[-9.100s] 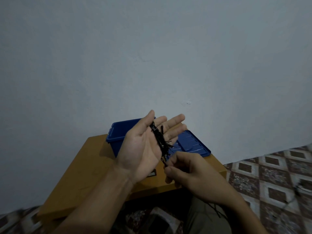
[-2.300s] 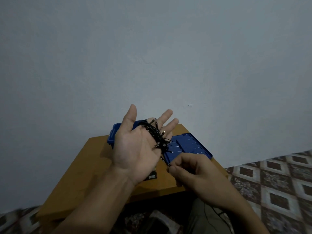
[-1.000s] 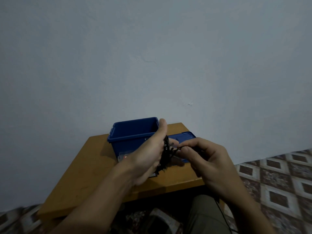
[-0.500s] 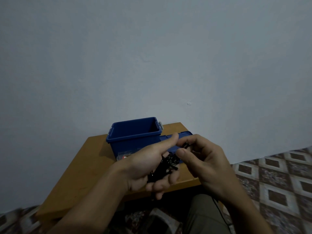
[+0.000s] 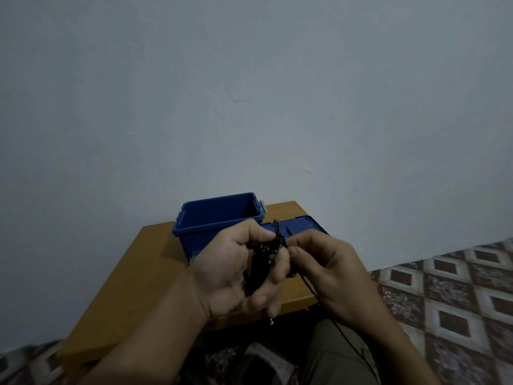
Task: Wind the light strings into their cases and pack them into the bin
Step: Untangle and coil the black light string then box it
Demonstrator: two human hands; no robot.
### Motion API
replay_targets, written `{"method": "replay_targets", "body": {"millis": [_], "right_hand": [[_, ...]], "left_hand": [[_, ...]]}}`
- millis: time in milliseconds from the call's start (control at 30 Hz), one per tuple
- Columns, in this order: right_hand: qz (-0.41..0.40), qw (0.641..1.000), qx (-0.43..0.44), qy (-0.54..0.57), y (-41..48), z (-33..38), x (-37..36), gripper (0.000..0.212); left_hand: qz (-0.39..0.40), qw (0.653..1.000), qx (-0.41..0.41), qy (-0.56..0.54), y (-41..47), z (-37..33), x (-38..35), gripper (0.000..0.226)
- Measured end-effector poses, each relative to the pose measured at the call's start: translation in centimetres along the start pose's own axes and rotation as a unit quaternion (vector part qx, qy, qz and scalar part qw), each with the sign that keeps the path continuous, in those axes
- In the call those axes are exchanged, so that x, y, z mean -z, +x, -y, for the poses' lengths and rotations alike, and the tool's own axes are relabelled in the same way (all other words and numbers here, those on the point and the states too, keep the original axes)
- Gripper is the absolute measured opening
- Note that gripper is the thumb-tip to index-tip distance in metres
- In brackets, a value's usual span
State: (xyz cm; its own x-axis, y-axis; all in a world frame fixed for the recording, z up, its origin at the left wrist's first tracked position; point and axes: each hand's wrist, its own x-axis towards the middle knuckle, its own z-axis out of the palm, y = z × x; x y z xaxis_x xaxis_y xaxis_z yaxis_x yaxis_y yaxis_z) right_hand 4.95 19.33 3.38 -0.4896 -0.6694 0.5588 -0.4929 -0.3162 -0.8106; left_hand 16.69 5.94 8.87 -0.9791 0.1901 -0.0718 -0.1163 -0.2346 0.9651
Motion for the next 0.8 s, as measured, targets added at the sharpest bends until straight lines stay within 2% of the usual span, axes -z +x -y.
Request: {"method": "replay_targets", "body": {"millis": [300,433,667,800], "right_hand": [[0.055,0.994,-0.031,-0.084,-0.27,0.45,-0.19,0.031],[0.067,0.995,-0.035,-0.058,-0.29,0.62,-0.4,0.015],[0.09,0.992,-0.063,-0.061,-0.16,-0.07,-0.5,0.013],[0.102,0.989,-0.075,-0.078,-0.14,-0.15,-0.4,0.017]], "left_hand": [[0.064,0.993,-0.081,-0.052,0.06,-0.57,0.26,0.062],[0.058,0.988,-0.107,-0.098,0.02,-0.58,0.34,0.074],[0.071,0.987,-0.123,-0.081,0.07,-1.07,-0.35,0.091],[0.043,0.981,-0.161,-0.095,0.28,-1.06,0.07,0.093]]}}
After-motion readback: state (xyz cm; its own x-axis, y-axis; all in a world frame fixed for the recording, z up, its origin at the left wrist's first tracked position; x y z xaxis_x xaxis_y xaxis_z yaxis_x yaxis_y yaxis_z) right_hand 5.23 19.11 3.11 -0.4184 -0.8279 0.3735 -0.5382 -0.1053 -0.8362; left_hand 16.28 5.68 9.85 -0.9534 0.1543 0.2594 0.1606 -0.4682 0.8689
